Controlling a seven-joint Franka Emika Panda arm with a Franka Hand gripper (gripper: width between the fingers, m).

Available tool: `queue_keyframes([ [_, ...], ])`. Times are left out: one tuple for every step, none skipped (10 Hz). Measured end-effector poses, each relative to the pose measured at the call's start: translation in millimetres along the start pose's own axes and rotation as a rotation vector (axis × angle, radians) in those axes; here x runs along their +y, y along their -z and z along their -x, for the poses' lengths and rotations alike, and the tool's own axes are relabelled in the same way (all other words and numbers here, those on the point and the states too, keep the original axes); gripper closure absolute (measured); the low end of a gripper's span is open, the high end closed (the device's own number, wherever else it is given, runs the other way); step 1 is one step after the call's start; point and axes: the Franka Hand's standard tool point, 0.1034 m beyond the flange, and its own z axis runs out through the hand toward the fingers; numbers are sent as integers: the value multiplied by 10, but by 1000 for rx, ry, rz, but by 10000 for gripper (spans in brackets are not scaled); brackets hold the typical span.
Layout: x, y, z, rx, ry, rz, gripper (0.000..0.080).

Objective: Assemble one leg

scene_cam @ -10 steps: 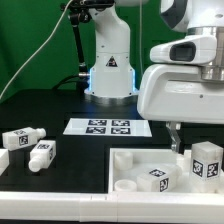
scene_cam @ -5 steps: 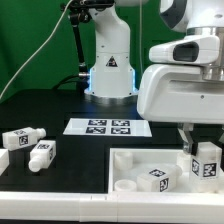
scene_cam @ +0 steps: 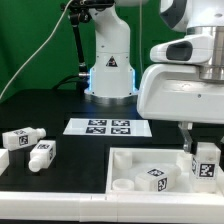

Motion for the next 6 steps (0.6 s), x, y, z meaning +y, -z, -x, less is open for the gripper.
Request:
queue_keyframes([
  [2, -1, -3, 3, -119, -2, 514],
  [8, -2, -7, 10, -224, -4, 514],
  [20, -5, 1, 5, -364, -11, 514],
  [47, -9, 5, 3, -453, -9, 514],
  [61, -10, 8, 3, -520, -5, 514],
  [100, -8, 14, 3, -606, 12, 512],
])
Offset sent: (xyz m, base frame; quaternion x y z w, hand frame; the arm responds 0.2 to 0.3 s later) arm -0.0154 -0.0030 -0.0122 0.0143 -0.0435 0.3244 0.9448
